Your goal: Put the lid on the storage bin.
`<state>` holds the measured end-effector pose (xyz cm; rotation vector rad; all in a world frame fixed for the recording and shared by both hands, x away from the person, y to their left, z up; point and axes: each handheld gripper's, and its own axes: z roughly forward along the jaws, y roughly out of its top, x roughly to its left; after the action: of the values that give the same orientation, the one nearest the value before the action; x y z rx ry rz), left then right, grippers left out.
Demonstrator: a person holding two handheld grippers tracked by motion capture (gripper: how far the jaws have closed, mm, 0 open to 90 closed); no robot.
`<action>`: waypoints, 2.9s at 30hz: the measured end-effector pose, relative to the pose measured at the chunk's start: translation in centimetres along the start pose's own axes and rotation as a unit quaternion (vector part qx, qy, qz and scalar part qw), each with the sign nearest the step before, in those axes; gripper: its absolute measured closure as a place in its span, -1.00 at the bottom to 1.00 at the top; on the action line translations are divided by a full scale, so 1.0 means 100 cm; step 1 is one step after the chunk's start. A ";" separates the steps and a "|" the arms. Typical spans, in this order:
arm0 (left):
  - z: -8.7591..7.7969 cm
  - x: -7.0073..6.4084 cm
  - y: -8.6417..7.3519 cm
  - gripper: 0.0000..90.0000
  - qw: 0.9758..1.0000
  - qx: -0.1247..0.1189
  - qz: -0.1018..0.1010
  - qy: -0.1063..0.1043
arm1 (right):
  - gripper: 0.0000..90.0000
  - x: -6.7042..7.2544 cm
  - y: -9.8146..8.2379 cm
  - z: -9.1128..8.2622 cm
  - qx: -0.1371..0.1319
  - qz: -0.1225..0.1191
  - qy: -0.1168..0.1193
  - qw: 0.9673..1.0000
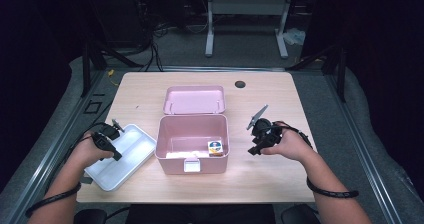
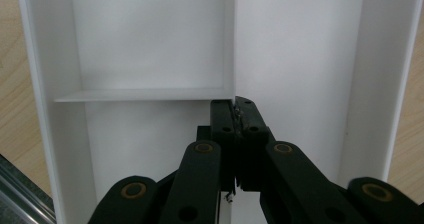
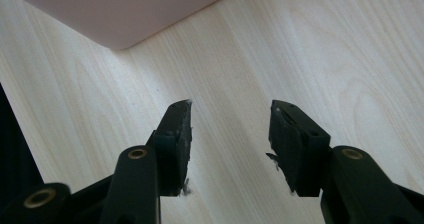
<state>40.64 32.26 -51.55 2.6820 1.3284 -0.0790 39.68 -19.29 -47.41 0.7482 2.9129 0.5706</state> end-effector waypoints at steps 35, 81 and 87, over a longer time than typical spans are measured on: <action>-0.058 0.009 -0.004 1.00 1.000 0.003 0.005 -0.011 | 0.17 0.005 -0.016 0.016 -0.039 0.034 0.008 0.999; -0.116 -0.148 0.142 1.00 0.944 0.004 0.328 0.028 | 0.16 0.010 -0.041 0.036 -0.091 0.094 -0.001 0.991; -0.106 -0.167 0.157 1.00 0.929 0.009 0.370 0.021 | 0.16 0.009 -0.047 0.036 -0.094 0.104 -0.001 0.990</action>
<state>42.81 11.37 -37.49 3.0089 0.2481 0.0541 37.32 -21.48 -52.48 1.0300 2.7465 0.8478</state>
